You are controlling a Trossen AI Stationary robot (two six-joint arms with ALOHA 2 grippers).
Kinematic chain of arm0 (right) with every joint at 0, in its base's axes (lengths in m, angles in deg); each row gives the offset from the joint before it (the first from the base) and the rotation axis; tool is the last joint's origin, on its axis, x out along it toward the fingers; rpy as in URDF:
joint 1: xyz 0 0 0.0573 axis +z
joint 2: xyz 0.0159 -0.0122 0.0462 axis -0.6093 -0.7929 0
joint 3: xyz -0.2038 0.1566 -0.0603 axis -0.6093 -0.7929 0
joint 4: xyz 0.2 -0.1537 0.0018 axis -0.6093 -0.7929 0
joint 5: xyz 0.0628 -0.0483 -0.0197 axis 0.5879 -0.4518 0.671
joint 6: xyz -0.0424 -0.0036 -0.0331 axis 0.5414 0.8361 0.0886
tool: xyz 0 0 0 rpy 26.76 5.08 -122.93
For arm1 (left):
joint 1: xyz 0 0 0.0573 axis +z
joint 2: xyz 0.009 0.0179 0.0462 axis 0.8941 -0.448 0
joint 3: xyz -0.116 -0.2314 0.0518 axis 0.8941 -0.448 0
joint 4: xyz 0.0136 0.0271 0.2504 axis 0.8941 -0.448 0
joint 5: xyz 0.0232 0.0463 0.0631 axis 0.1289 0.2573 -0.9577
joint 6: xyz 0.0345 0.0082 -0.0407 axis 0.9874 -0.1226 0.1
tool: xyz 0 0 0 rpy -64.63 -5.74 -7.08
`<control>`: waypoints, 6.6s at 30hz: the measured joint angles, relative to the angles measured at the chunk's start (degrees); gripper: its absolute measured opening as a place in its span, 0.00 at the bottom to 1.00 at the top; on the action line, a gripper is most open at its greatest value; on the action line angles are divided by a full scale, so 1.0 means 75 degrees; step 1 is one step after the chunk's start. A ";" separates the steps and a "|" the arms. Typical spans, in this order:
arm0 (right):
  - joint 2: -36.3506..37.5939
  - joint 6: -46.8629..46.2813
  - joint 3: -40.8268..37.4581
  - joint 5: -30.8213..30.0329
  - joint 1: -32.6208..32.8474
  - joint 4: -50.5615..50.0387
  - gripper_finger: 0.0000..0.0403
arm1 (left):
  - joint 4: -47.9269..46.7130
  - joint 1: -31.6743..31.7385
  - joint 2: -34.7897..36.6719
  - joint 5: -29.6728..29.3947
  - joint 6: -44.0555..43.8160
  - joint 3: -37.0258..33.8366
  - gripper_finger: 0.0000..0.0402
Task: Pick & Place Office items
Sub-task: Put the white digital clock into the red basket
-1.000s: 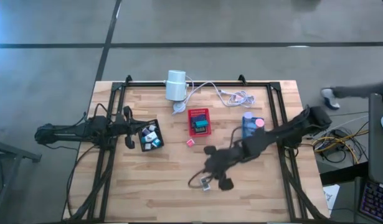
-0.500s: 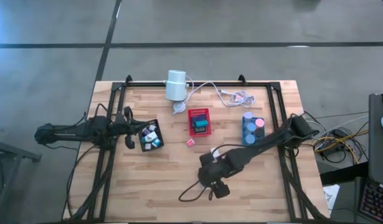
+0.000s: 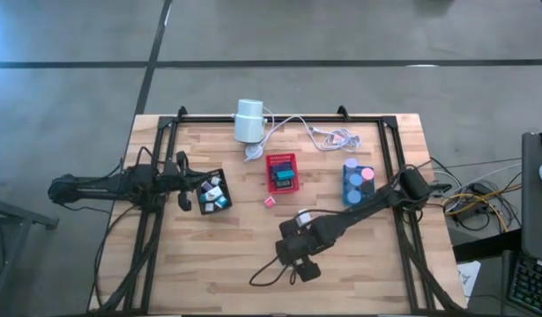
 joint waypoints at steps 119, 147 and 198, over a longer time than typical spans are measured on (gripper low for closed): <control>1.4010 0.0753 -1.0941 -0.0786 -0.1129 0.8158 0.69 | 0.0537 0.0003 -0.0343 -0.0463 0.0383 0.0000 0.00; 1.3175 0.1640 -1.0939 -0.1773 -0.1131 0.8062 0.69 | 0.1766 0.0003 -0.0349 0.0122 0.2402 0.0295 0.00; 0.4193 0.0986 -0.1388 -0.1883 -0.3426 -0.0232 0.69 | 0.1892 0.0003 -0.0363 -0.0047 0.2238 0.0015 0.00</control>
